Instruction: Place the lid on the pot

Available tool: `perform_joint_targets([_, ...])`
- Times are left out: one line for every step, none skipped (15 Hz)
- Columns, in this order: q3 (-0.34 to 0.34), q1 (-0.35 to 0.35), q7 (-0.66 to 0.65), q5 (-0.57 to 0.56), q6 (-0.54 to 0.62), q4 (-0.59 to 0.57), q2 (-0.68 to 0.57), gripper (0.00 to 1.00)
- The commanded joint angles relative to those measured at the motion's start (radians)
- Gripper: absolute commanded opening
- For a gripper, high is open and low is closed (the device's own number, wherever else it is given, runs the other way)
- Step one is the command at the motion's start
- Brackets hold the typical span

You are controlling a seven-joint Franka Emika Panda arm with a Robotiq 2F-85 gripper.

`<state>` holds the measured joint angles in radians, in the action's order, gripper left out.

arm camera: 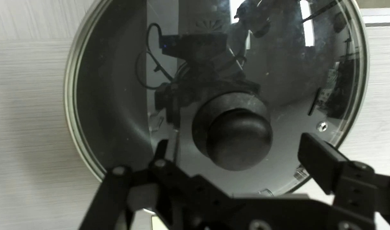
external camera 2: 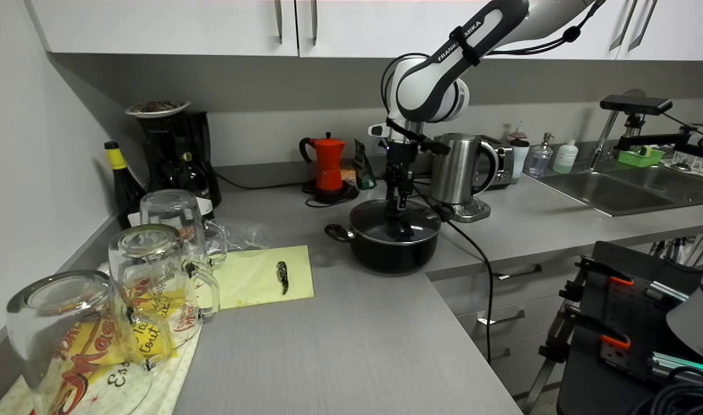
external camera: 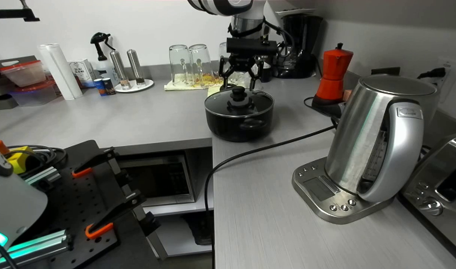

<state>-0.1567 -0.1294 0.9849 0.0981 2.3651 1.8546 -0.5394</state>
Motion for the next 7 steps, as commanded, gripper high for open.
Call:
perform_joint_targets([0.014, 0.014, -0.017, -0.017, -0.022, -0.006, 0.013, 1.00])
perform_joint_targets([0.013, 0.013, -0.015, -0.016, -0.022, -0.005, 0.014, 1.00])
perform_joint_targets([0.013, 0.012, -0.014, -0.015, -0.022, -0.006, 0.014, 1.00])
perform_joint_targets([0.016, 0.015, -0.012, -0.023, -0.016, -0.003, 0.015, 1.00])
perform_joint_targets([0.022, 0.020, -0.009, -0.040, 0.002, 0.005, 0.019, 1.00])
perform_joint_targets([0.006, 0.005, 0.001, -0.008, 0.000, -0.003, 0.002, 1.00])
perform_joint_targets([0.008, 0.006, 0.001, -0.016, 0.001, -0.003, 0.003, 1.00])
